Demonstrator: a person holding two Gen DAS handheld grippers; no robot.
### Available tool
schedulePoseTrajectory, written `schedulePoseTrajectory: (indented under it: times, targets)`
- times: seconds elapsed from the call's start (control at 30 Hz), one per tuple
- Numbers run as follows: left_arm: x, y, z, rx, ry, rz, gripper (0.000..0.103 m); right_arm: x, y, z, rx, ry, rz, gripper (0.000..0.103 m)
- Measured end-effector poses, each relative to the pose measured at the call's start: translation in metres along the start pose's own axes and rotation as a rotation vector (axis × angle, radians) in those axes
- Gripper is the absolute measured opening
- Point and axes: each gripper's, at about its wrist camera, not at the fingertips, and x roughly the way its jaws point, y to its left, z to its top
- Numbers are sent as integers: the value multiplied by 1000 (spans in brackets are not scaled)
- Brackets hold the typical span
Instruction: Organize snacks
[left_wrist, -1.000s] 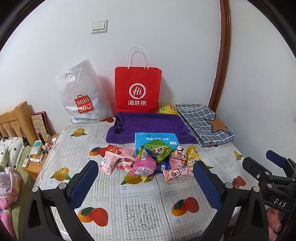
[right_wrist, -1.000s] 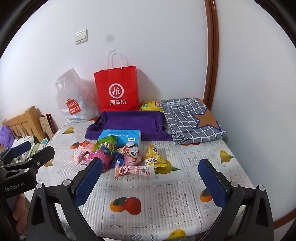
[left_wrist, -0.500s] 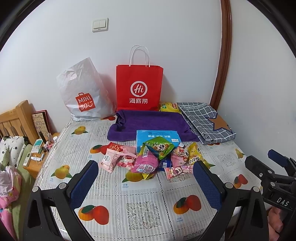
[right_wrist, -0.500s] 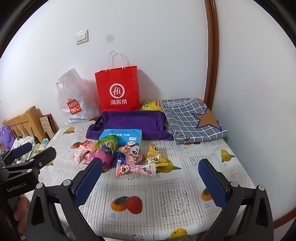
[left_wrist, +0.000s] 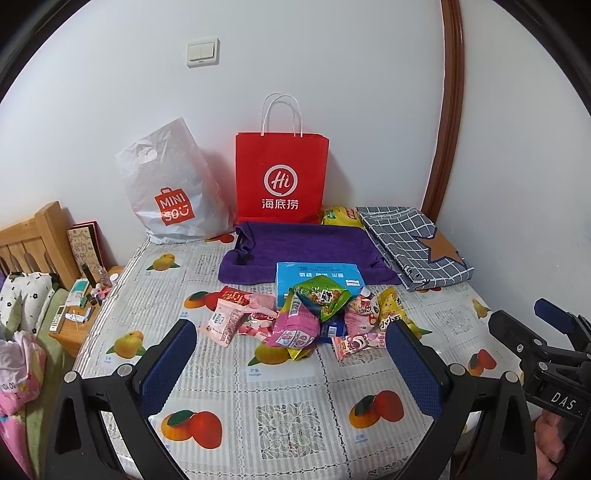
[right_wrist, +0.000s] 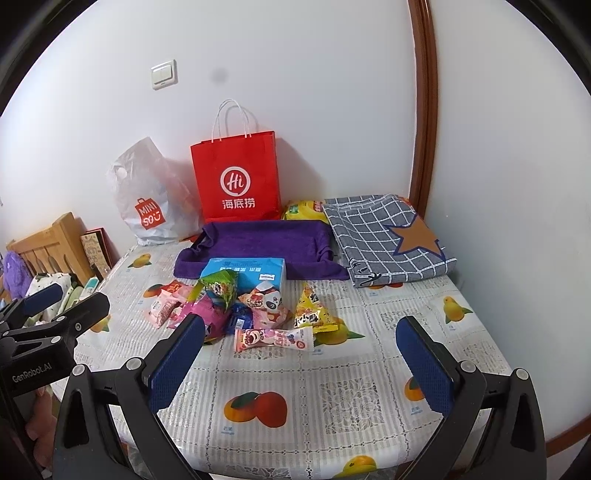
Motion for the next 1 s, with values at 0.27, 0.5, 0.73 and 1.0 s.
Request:
schedulePoseTrajectory:
  times: [0.27,0.5,0.73,1.0]
  targets:
    - [2,1,2,-2,3,1,103,0,2,1,1,-1,2,103]
    - [1,6,1,-10,-2,4,103,0,5,2,-5,-1,3,103]
    - [1,8,1,-12,-2,4,103,-1,11,4,-15,-8,16,103]
    - [2,13,3,-19,-11,1,103,-4,14,8,-17,-19,18,103]
